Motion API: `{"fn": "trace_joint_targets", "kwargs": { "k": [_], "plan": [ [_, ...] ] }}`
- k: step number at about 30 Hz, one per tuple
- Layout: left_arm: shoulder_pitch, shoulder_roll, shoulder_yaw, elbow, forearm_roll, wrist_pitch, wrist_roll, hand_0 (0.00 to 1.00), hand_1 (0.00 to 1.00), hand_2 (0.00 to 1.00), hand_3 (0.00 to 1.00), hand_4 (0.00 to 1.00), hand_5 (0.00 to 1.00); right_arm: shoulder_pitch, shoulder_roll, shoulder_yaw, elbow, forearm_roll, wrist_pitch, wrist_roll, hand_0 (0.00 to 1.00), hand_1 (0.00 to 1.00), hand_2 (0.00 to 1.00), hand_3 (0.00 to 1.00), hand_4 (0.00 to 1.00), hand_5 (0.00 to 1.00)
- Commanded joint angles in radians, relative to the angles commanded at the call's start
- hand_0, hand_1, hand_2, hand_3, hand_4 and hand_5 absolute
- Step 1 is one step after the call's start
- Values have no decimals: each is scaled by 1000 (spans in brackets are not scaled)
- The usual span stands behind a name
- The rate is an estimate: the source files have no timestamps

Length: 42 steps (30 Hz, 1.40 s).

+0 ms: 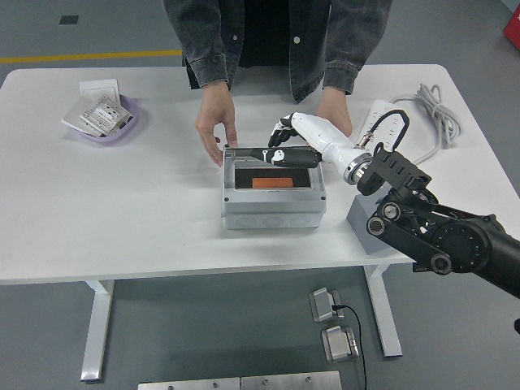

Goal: Pick up the cylinder from the cube,place it in the box,flap close box

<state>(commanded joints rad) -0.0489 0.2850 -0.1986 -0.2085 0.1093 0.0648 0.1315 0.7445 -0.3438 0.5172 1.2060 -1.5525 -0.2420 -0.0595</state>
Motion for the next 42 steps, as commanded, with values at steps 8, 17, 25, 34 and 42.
{"fn": "trace_joint_targets", "kwargs": {
  "k": [8, 17, 25, 34, 42],
  "plan": [
    [4, -1, -5, 1, 3, -1, 1, 628, 648, 608, 626, 651, 183, -35, -11, 13, 26, -19, 2, -9, 664, 590, 544, 497, 977, 806],
    [6, -2, -7, 1, 3, -1, 1, 627, 648, 608, 625, 650, 184, -52, -25, 37, 44, -20, 3, -14, 642, 580, 539, 493, 971, 799],
    [9, -2, -4, 2, 1, 0, 1, 627, 647, 607, 624, 650, 184, -85, -56, 17, 97, 0, 1, -22, 633, 577, 529, 493, 968, 797],
    [7, -1, -6, 2, 6, 0, 0, 627, 647, 607, 624, 649, 184, -87, -66, 20, 120, 2, -19, -16, 622, 567, 527, 492, 959, 788],
    [11, -2, 0, 5, -4, -1, 1, 626, 647, 605, 617, 644, 179, -161, -93, 144, 126, -54, 11, -26, 664, 597, 513, 445, 959, 775]
  ]
}}
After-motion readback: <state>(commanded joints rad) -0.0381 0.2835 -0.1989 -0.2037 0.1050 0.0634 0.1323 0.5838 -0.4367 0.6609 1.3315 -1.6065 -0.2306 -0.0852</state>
